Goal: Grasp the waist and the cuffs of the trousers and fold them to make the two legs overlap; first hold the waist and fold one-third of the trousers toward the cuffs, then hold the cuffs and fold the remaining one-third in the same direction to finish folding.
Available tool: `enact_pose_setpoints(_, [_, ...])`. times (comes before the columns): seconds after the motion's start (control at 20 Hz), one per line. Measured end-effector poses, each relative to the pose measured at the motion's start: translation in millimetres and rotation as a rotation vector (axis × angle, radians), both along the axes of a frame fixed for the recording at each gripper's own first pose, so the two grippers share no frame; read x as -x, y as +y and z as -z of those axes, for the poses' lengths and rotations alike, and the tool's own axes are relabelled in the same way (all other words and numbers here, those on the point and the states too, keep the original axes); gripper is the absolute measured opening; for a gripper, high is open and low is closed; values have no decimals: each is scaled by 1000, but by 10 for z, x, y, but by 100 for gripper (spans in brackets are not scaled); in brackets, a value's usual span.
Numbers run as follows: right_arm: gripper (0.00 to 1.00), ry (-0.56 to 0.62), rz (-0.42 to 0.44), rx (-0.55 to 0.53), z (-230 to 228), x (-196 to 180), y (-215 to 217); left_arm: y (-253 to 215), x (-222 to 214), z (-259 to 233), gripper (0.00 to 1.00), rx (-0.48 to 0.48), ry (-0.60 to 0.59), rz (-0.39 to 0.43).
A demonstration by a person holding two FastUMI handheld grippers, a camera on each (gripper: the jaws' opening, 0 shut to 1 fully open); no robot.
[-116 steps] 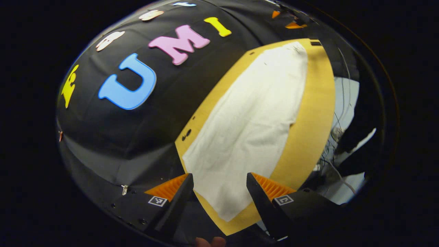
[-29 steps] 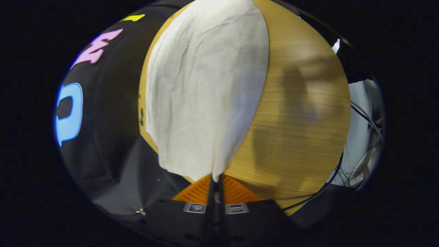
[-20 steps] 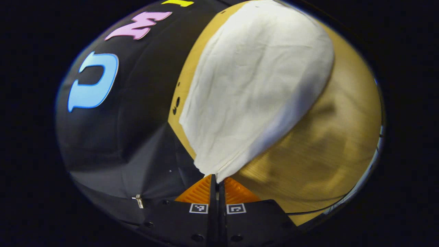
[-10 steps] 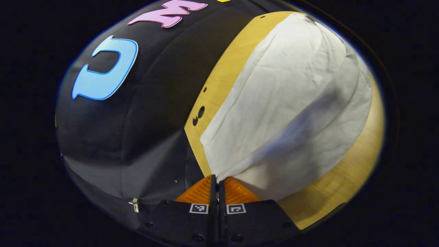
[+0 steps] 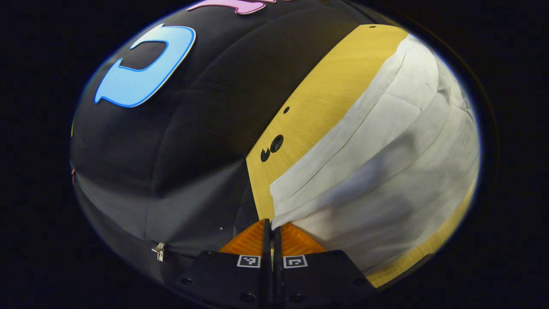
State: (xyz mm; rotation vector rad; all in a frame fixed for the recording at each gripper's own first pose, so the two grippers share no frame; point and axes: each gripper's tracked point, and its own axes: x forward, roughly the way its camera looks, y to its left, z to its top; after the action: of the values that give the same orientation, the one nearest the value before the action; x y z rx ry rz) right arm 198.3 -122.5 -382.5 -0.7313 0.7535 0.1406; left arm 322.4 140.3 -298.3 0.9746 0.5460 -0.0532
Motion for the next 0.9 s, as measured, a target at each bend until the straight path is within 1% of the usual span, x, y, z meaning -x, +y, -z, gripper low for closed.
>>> enact_pose_setpoints(0.2, [9,31,30,-22,148,-89,-44,51,-165,20,5,7,2,-38])
enact_pose_setpoints(0.35, [8,55,46,-35,301,-189,-47,-19,-307,102,5,-21,15,-27])
enact_pose_setpoints(0.55, [8,107,93,-50,475,-280,-64,-79,-416,343,4,-47,75,-43])
enact_pose_setpoints(0.65, [8,122,99,-49,453,-272,-57,-51,-455,539,4,-89,130,-52])
enact_pose_setpoints(0.7, [11,130,107,-61,440,-272,-62,-40,-461,544,5,-112,126,-58])
enact_pose_setpoints(0.75, [13,135,127,-76,436,-281,-101,-39,-463,544,5,-111,123,-60])
enact_pose_setpoints(0.85, [24,125,202,-130,354,-273,-223,-50,-427,512,5,-89,122,-72])
enact_pose_setpoints(0.9, [40,119,248,-167,299,-224,-285,6,-391,490,5,-81,127,-87])
